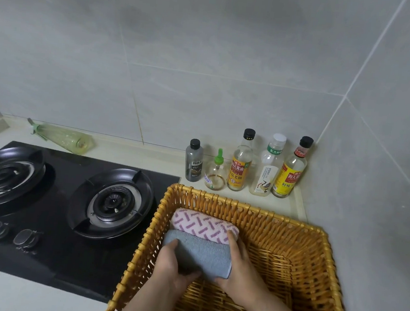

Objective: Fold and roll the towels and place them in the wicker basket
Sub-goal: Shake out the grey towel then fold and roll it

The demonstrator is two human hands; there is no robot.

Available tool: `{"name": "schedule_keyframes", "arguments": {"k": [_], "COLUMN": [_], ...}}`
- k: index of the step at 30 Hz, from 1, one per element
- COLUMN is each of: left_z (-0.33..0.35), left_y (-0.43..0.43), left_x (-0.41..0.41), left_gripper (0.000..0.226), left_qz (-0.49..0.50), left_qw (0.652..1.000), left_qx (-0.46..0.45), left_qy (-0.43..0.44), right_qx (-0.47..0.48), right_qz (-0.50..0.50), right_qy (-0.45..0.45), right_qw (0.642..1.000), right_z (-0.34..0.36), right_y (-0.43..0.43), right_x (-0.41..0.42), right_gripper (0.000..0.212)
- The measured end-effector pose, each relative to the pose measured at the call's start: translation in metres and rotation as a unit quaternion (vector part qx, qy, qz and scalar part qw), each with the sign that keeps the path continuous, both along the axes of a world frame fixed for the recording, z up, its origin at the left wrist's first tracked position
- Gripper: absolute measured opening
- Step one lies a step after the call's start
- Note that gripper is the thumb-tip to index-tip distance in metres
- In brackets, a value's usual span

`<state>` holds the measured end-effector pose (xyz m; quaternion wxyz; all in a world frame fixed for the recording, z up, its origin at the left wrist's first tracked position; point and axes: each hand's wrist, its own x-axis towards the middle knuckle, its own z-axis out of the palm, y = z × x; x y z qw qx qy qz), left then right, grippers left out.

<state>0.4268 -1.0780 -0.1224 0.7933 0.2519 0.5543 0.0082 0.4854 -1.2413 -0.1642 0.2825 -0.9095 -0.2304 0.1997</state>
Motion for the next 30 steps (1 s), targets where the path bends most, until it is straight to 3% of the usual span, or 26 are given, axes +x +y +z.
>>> {"name": "schedule_keyframes", "arguments": {"k": [16, 25, 30], "left_z": [0.020, 0.033, 0.052], "left_y": [-0.007, 0.000, 0.013], "left_x": [-0.007, -0.020, -0.042], "left_gripper": [0.066, 0.074, 0.068], "left_qz": [-0.006, 0.008, -0.084], "left_qw": [0.999, 1.000, 0.990], "left_qx": [-0.038, -0.020, -0.030], "left_qy": [-0.031, -0.021, -0.107], "right_qx": [-0.027, -0.026, 0.025], "right_qz": [-0.014, -0.023, -0.070], "right_qy": [0.011, 0.037, 0.053], "right_qw": [0.999, 0.999, 0.996], "right_z": [0.019, 0.041, 0.053], "right_y": [-0.008, -0.009, -0.010], "right_x": [-0.005, -0.011, -0.009], "right_gripper": [0.121, 0.107, 0.085]}}
